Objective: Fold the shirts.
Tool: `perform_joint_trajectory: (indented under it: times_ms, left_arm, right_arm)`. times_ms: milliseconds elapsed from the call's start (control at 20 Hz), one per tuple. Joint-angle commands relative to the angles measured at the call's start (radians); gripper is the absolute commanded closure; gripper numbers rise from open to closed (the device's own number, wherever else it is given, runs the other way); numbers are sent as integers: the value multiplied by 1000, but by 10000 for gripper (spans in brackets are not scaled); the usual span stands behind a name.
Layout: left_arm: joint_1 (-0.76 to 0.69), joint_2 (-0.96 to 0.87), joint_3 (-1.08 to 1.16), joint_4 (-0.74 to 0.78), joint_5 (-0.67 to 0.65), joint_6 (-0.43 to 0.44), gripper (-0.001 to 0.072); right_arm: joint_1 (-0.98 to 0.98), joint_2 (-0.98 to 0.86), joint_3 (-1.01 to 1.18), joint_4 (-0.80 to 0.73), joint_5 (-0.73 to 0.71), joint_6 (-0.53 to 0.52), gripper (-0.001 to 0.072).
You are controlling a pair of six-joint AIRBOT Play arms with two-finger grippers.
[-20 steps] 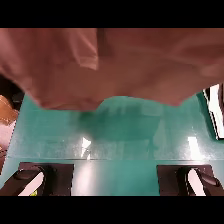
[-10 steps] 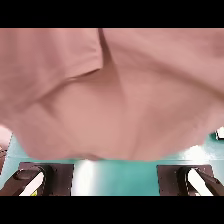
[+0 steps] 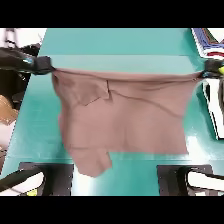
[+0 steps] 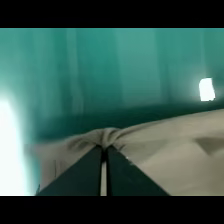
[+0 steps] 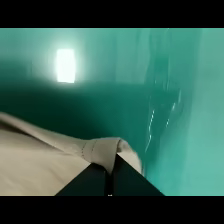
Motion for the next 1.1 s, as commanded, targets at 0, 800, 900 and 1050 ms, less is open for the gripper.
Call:
perform_joint_trajectory:
  times_ms: [0, 800, 900, 1050]
  left_arm:
    - [1, -241, 40, -5, 163, 87, 683]
    - [1, -319, -16, 6, -69, 78, 684]
    - [1, -319, -114, 2, 14, 79, 683]
    - [1, -318, -156, -3, 52, 76, 640]
  right_arm:
    - [33, -216, 53, -11, -168, 5, 696]
    - [33, -139, -138, -15, -228, -8, 696]
    - [33, -113, -247, -9, -277, 9, 695]
    - [33, -110, -317, 40, -288, 9, 672]
